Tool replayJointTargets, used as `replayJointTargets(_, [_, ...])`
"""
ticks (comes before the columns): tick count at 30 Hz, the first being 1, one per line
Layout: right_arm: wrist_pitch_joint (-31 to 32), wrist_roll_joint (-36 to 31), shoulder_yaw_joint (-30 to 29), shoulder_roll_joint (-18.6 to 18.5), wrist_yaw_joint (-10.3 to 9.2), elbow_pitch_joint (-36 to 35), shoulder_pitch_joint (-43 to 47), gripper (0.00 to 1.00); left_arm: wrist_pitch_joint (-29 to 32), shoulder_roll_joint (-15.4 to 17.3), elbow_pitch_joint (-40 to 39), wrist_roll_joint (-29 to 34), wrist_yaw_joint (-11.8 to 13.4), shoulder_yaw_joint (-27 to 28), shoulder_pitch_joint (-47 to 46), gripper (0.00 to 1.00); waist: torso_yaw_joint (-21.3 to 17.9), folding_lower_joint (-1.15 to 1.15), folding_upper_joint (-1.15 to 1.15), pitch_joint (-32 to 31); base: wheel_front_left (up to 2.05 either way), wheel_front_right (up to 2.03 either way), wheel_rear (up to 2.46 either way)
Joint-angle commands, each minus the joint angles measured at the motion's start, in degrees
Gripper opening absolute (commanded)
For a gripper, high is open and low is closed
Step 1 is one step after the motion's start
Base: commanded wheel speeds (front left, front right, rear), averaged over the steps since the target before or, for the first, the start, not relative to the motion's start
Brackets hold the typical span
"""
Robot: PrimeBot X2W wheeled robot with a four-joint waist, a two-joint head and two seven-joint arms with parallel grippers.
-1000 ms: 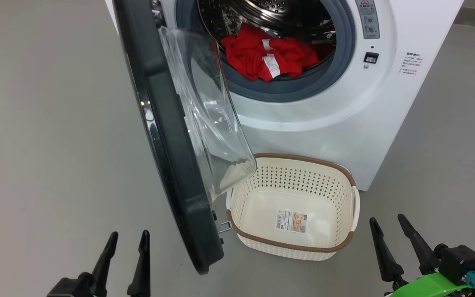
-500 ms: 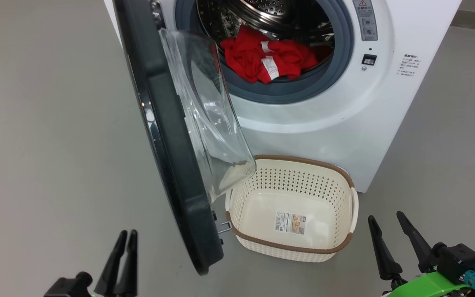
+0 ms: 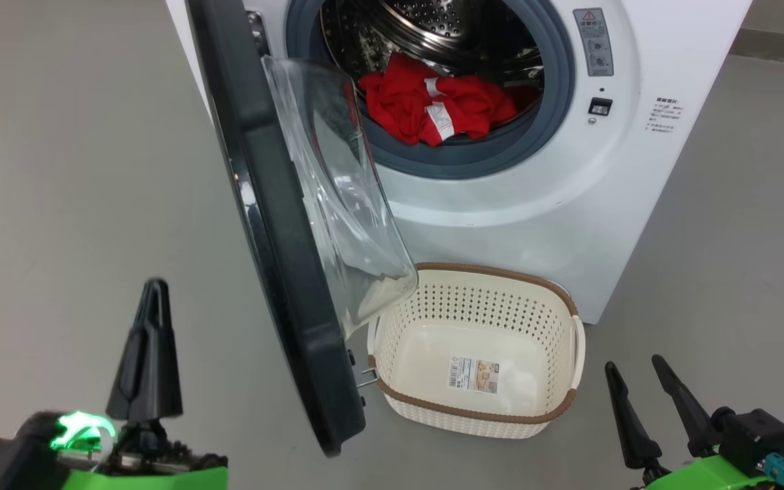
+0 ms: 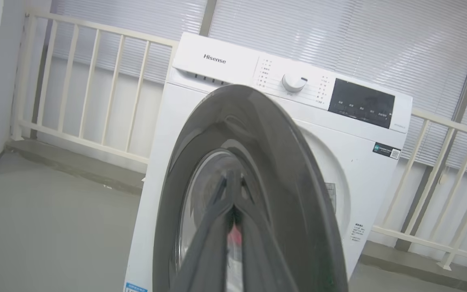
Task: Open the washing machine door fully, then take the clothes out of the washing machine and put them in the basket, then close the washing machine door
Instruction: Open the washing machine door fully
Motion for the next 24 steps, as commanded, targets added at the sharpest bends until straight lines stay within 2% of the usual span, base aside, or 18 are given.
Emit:
replayJointTargets(1, [-0.52, -0.53, 1.17, -0.27, 0.42, -1.58, -0.40, 1.00, -0.37, 0.72, -3.06, -0.29, 0.26, 1.13, -2.26, 0.00, -0.08, 0.00, 0.00, -0.01, 0.00, 0.00, 0.00])
replayJointTargets(7, [-0.52, -0.40, 1.30, -0.13, 0.42, -1.77, -0.54, 1.00, -0.37, 0.72, -10.96, 1.32, 0.97, -5.20, -2.41, 0.00, -0.41, 0.00, 0.00, 0.06, 0.00, 0.00, 0.00])
replayJointTargets(11, [-0.52, -0.39, 1.24, -0.05, 0.42, -1.97, -0.71, 1.00, -0.37, 0.72, -13.04, 3.89, 0.66, -11.31, -1.84, 0.00, -0.62, 0.00, 0.00, 0.19, 0.00, 0.00, 0.00])
replayJointTargets(18, [-0.52, -0.66, 1.05, 0.12, 0.42, -2.45, -1.02, 1.00, -0.37, 0.72, -9.28, 3.38, -0.17, -20.72, -0.90, 0.00, -0.87, 0.00, 0.00, 0.49, 0.00, 0.00, 0.00])
replayJointTargets(24, [-0.52, -0.86, 0.97, 0.23, 0.42, -2.72, -1.37, 1.00, -0.37, 0.72, -3.76, 0.87, -0.65, -24.31, -0.90, 0.00, -1.08, 0.00, 0.00, 0.89, 0.00, 0.00, 0.00])
